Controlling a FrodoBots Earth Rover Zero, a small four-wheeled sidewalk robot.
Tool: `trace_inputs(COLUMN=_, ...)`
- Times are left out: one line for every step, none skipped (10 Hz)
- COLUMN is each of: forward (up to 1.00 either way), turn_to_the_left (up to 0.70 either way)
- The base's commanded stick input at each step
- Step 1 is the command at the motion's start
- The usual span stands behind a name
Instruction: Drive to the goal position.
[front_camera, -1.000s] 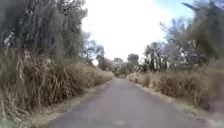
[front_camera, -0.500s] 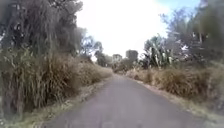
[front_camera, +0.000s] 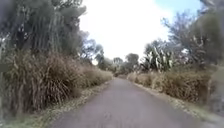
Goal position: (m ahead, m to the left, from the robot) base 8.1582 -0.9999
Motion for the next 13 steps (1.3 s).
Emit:
trace_inputs(forward=0.85, turn_to_the_left=0.0)
trace_inputs(forward=0.85, turn_to_the_left=0.0)
trace_inputs(forward=0.85, turn_to_the_left=0.0)
trace_inputs(forward=0.85, turn_to_the_left=0.0)
trace_inputs(forward=0.85, turn_to_the_left=0.0)
trace_inputs(forward=0.85, turn_to_the_left=0.0)
trace_inputs(forward=0.85, turn_to_the_left=0.0)
trace_inputs(forward=0.85, turn_to_the_left=0.0)
trace_inputs(forward=0.85, turn_to_the_left=0.0)
trace_inputs(forward=0.85, turn_to_the_left=0.0)
trace_inputs(forward=0.85, turn_to_the_left=0.0)
trace_inputs(forward=0.85, turn_to_the_left=0.0)
trace_inputs(forward=0.85, turn_to_the_left=0.0)
